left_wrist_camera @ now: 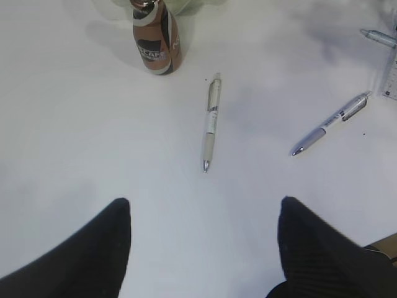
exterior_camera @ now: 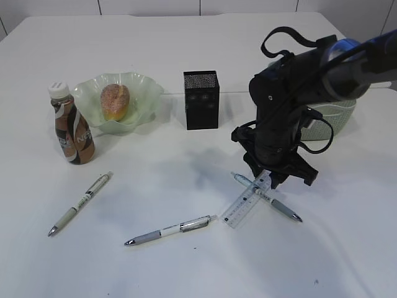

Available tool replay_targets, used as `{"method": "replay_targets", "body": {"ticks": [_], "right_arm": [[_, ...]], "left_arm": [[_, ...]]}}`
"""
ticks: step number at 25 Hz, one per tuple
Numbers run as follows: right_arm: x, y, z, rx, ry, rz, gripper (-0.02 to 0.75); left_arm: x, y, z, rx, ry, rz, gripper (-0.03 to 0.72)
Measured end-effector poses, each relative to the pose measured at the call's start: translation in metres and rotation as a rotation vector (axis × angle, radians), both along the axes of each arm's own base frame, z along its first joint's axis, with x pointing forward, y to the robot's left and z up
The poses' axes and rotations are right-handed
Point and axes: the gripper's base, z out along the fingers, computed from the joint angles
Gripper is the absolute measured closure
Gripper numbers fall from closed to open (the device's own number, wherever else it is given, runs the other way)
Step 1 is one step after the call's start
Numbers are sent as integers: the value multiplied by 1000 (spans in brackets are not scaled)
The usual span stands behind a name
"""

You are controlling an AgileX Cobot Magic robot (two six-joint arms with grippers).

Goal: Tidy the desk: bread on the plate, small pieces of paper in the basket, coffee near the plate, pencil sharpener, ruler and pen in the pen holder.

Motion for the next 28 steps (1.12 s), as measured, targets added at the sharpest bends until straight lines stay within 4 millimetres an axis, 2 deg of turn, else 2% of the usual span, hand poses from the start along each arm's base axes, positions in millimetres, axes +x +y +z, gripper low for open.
{"method": "replay_targets", "body": {"ticks": [18, 28], "right_arm": [[-3, -2, 0, -22, 41, 5, 442], [-2, 0, -6, -16, 48, 3, 437]], "left_arm": [[0, 0, 0, 2, -1, 1, 168], [0, 0, 0, 1, -2, 0, 169]]}}
